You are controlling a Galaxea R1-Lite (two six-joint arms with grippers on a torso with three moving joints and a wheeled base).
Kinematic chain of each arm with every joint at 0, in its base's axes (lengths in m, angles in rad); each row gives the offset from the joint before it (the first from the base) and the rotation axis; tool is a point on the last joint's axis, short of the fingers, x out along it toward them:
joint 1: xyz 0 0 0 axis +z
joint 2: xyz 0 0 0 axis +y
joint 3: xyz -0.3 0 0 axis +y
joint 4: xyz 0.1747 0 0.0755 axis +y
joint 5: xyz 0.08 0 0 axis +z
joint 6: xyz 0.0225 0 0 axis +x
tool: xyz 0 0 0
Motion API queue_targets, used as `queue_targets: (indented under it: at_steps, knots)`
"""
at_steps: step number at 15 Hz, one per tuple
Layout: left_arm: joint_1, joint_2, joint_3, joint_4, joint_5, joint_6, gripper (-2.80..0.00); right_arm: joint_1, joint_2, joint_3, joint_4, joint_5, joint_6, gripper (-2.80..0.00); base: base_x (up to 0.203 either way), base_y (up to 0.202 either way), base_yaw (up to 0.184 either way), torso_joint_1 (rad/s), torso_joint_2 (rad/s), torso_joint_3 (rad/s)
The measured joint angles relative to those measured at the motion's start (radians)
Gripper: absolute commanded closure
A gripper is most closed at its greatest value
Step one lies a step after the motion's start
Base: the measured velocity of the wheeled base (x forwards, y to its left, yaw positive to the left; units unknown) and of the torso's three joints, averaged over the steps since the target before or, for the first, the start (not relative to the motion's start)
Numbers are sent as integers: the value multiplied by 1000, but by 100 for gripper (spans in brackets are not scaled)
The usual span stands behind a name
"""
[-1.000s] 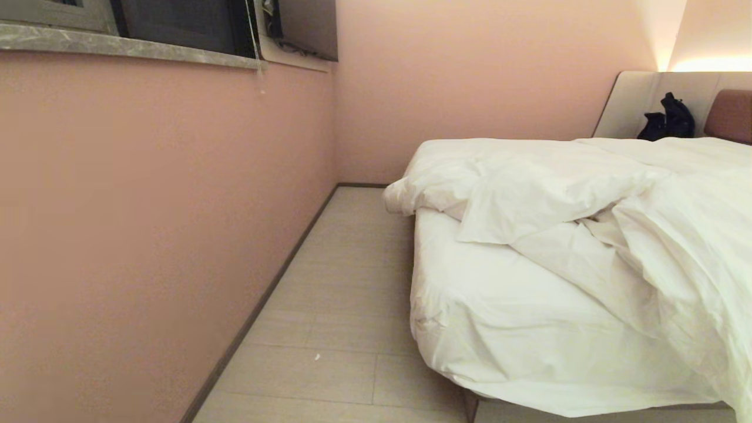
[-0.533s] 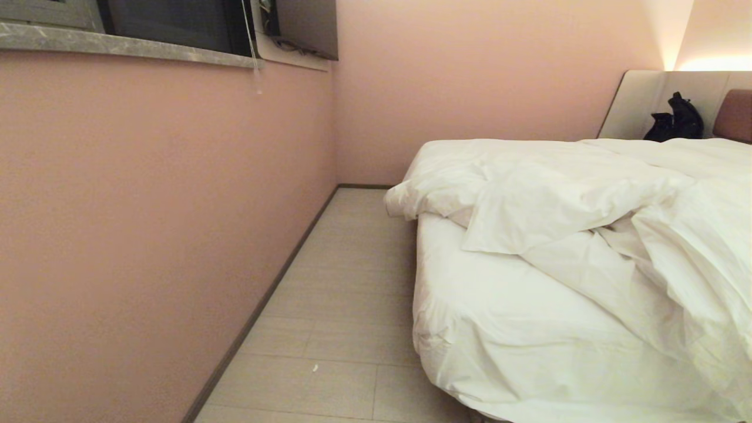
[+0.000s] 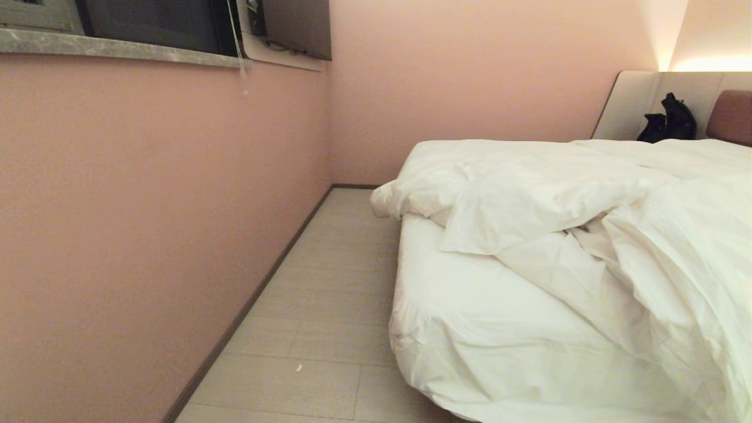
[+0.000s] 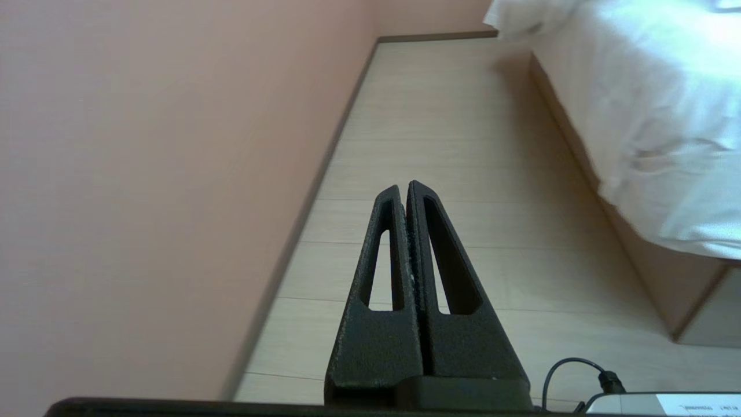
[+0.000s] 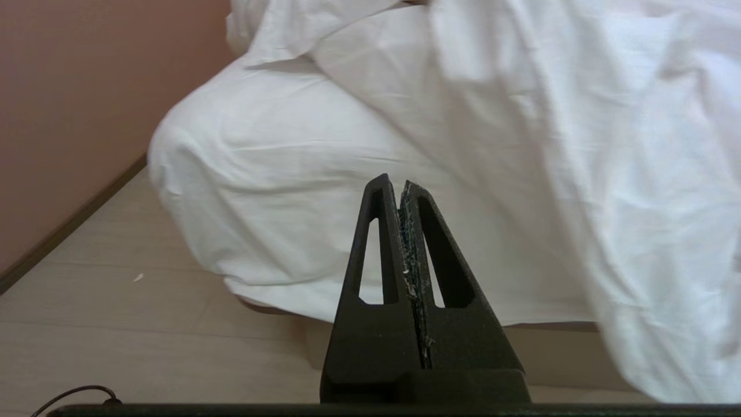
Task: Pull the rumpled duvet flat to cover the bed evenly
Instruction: Hold the folded corner of the quilt
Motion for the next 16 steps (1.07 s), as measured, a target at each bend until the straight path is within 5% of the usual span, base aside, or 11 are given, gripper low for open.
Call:
queue_targets:
  at_steps: [16]
  knots:
    - [0,0,0,1,-1,28,0,0,0,0,0,0,1,0,0,-193,0,4,3,3]
